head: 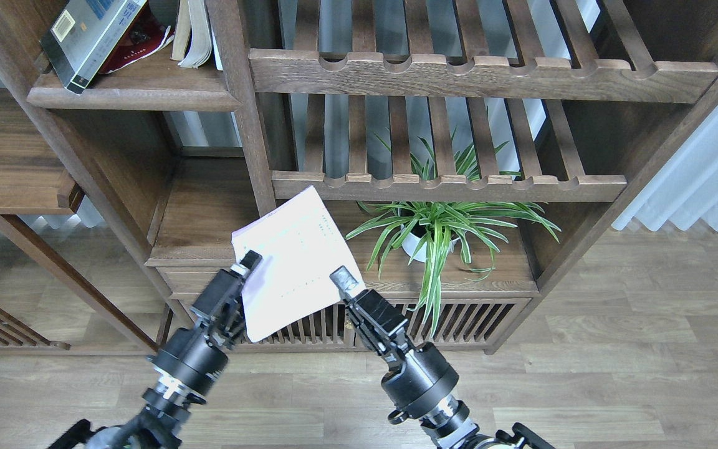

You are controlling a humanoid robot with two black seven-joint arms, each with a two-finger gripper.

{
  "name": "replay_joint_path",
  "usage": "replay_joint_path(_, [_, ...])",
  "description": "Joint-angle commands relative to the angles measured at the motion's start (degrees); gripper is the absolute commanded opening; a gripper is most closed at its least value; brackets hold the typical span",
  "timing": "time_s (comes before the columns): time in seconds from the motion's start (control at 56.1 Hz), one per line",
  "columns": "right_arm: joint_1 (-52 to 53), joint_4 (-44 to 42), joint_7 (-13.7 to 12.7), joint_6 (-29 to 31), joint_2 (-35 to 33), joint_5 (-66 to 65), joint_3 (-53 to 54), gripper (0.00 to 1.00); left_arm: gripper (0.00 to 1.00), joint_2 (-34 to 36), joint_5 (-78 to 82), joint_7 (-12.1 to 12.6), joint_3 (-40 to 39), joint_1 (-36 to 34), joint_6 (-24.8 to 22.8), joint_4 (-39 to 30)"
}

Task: Organize books on shelf
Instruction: 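Bring the white book down and grasp it with the left gripper, then lift the white book with the left gripper onto the upper shelf corner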

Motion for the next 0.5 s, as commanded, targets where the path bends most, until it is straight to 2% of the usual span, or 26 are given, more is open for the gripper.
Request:
replay_joint_path(0.0, [-2.5,0.0,-0.3,0.0,0.6,-2.1,-0.9,0.04,0.28,-0.5,-0.8,-0.2,2.3,0.0,0.0,0.6])
replay_joint_path(0.036, [-2.9,0.0,-0.6,0.0,0.6,-2.5,-0.9,0.04,0.09,-0.6,-1.2,-0.3,2.3,-0.1,0.0,0.7])
replay_joint_path(0.053, [-3.1,0.0,-0.8,0.0,0.6,-2.6,-0.9,0.04,0.05,-0.7,-1.4,-0.3,2.3,-0.1,0.0,0.8])
replay_joint_path(0.267, [-4.6,-0.1,-1.6,0.0,0.6,-2.8,-0.4,0.08,0.00,-0.4,-1.8,0.6,1.2,-0.7,0.0,0.8])
replay_joint_path(0.285, [-4.5,-0.2,-1.6,0.0,0.6,-2.8,-0.2,0.13,0.00,-0.2,-1.8,0.6,0.9,-0.7,0.0,0.8])
replay_joint_path(0.321, [-4.3,-0.6,-1.6,0.0,0.6,-3.0,-0.2,0.32,0.00,0.4,-1.8,0.7,0.2,-0.8,0.0,0.8])
replay_joint_path(0.339, [-3.8,-1.1,-1.6,0.0,0.6,-3.3,-0.1,0.56,0.00,0.8,-1.7,0.8,-0.4,-0.8,0.0,0.7])
replay_joint_path(0.374, [-3.5,-1.6,-1.6,0.0,0.6,-3.6,-0.1,0.75,0.00,1.2,-1.7,0.9,-0.9,-0.8,0.0,0.7])
replay_joint_path(0.392, [-3.2,-2.4,-1.7,0.0,0.6,-4.0,0.0,0.93,0.00,1.8,-1.7,1.3,-1.7,-0.8,0.0,0.7])
replay_joint_path(0.41, [-2.8,-3.1,-1.7,0.0,0.6,-4.2,0.2,0.99,0.00,2.4,-1.7,1.5,-2.4,-0.9,0.0,0.6])
replay_joint_path(0.481, [-2.5,-4.5,-1.6,0.0,-0.7,-3.9,1.6,0.99,0.00,4.6,-1.3,3.4,-4.8,-1.1,0.0,0.6])
